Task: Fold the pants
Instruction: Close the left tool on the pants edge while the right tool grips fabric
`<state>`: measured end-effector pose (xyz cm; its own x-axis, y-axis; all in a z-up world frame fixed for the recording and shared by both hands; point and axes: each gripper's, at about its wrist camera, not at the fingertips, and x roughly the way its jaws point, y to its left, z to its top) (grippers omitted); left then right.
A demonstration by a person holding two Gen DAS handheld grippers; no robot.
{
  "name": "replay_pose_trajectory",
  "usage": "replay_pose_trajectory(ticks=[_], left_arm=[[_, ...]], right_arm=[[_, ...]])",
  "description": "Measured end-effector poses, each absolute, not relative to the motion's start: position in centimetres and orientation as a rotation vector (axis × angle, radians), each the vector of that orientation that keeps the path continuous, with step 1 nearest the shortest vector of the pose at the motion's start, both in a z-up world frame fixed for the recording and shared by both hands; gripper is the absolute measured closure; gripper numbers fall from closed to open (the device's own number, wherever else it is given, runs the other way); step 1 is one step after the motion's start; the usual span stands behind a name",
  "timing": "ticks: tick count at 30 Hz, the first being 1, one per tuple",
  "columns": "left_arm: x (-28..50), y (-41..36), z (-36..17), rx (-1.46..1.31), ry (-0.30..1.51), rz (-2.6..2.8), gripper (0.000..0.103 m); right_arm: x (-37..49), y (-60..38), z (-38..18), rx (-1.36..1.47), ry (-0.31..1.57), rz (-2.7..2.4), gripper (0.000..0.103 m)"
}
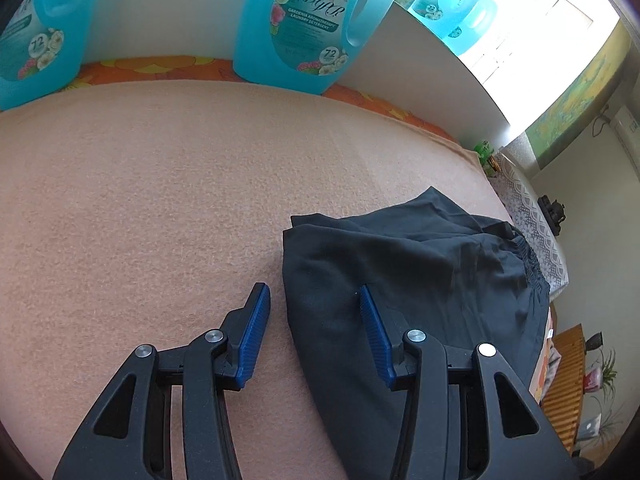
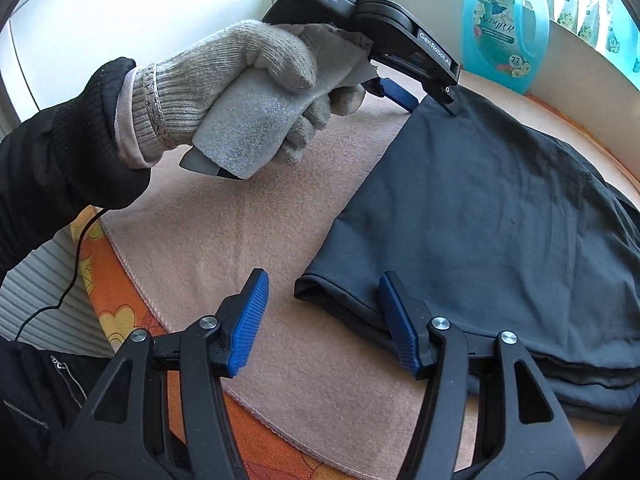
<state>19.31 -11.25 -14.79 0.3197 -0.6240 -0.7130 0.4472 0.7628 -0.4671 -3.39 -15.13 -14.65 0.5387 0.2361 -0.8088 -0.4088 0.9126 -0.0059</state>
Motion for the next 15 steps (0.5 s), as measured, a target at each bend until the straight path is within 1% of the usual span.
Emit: replay_pose_trajectory(ticks=[4,5,6,7,8,9,10,12,14,15], left_arm=[[20.1,-11.6,-14.8,-0.231,1.026,-0.717,0.058],[20.2,-11.8,-14.8,-0.236,1.023,-0.723,0.065],[20.2,-11.9,-14.9,-0.234,1.02,-0.723,0.076],[20.3,-12.0,-15.0,-0.231,1.017,-0.718,0.079],[20.3,-12.1,-15.1,-0.23,1.016,-0.721,0.083],[20.3,-12.3,-15.1,-0.23,1.014,-0.723,0.086],[20.3,-12.3,-15.1,-0.234,1.011,-0.725,0.087],[20.4,-12.3,-14.8,-0.243,1.005,-0.725,0.09],[20.3,-12.2,-14.3,-0.249,0.991,-0.725,0.09],[20.3,-12.2,-14.0,-0.243,0.98,-0.723,0.091]], right_arm=[[-4.3,-13.9,-15.1,-0.282,0.899,0.342,0.043],[-4.4,-13.7,-15.1,-0.294,0.892,0.335,0.043],[-4.4,-13.6,-15.2,-0.29,0.893,0.329,0.043],[-4.4,-13.8,-15.1,-0.278,0.896,0.322,0.044],[-4.4,-13.7,-15.1,-0.271,0.897,0.308,0.048],[-4.3,-13.8,-15.0,-0.268,0.897,0.293,0.056],[-4.2,-13.8,-14.9,-0.273,0.897,0.278,0.061],[-4.0,-13.9,-14.7,-0.28,0.894,0.255,0.081],[-3.9,-13.9,-14.5,-0.271,0.885,0.236,0.091],[-3.9,-13.9,-14.4,-0.264,0.88,0.229,0.093]])
